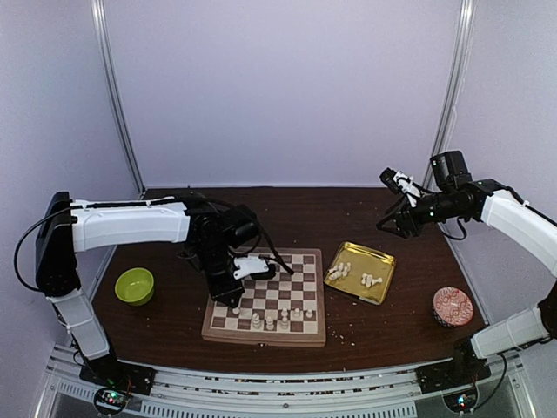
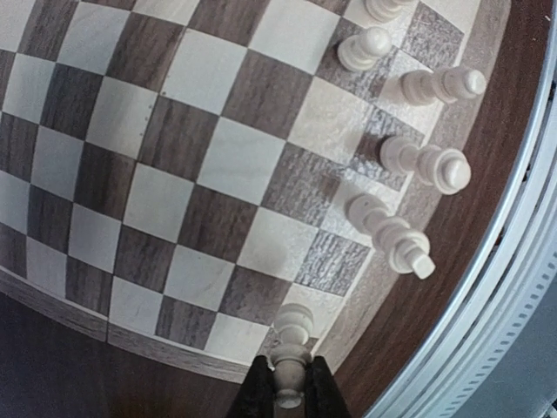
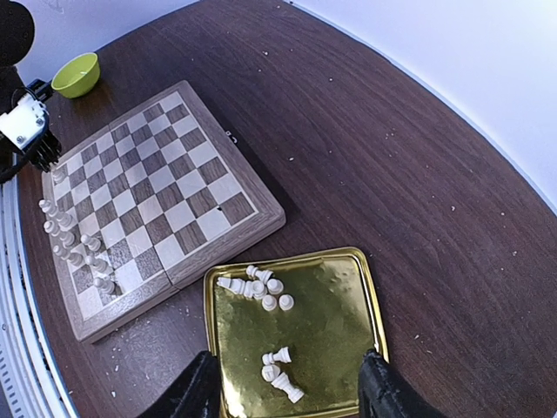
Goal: Set up the chess pieces on the board
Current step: Pick up the bishop from the chessboard, then place the bishop on c1, then pick up the pawn from the storage box, then place the pawn on the chessboard, then pick up the pawn from the chessboard.
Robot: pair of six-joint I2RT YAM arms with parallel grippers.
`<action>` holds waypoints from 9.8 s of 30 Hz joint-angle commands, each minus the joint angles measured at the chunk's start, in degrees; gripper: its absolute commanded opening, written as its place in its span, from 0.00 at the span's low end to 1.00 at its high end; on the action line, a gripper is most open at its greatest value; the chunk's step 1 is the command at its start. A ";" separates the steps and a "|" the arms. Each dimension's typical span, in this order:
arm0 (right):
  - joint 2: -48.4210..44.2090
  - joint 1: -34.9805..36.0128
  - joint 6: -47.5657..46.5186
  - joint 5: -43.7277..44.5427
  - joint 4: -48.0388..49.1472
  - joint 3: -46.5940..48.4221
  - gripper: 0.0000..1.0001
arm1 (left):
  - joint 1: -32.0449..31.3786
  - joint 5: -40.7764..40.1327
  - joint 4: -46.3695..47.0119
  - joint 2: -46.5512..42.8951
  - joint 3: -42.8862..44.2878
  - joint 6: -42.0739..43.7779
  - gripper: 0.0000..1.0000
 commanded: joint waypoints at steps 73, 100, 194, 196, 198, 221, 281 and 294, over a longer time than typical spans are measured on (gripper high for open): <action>3.67 1.97 -1.56 0.95 -3.18 2.34 0.53 | -2.43 4.99 6.37 2.14 -3.15 -0.11 0.28; 18.07 6.07 -4.24 14.99 -16.69 9.57 0.44 | -0.16 -2.28 48.25 2.98 14.01 -20.74 0.71; 34.94 14.44 1.33 15.64 -24.33 30.40 0.00 | 0.70 -8.34 50.61 -4.64 -1.31 -26.36 0.62; 35.57 17.67 0.50 15.40 -26.06 32.73 0.00 | 2.30 -11.68 51.20 -7.64 -4.90 -28.64 0.62; 36.95 21.07 0.12 16.04 -27.56 35.25 0.01 | 4.67 -12.52 53.46 -11.11 -9.76 -31.16 0.62; 53.85 38.61 0.49 24.93 -33.86 47.72 0.05 | 10.40 -17.22 52.99 -22.46 -21.57 -32.77 0.63; 11.70 8.13 -0.68 16.25 -2.30 3.76 0.21 | -4.01 -1.66 15.22 24.27 24.66 -3.36 0.31; 13.06 8.10 -1.03 16.11 -3.27 4.41 0.21 | -4.01 -1.43 12.25 22.57 23.75 -2.72 0.07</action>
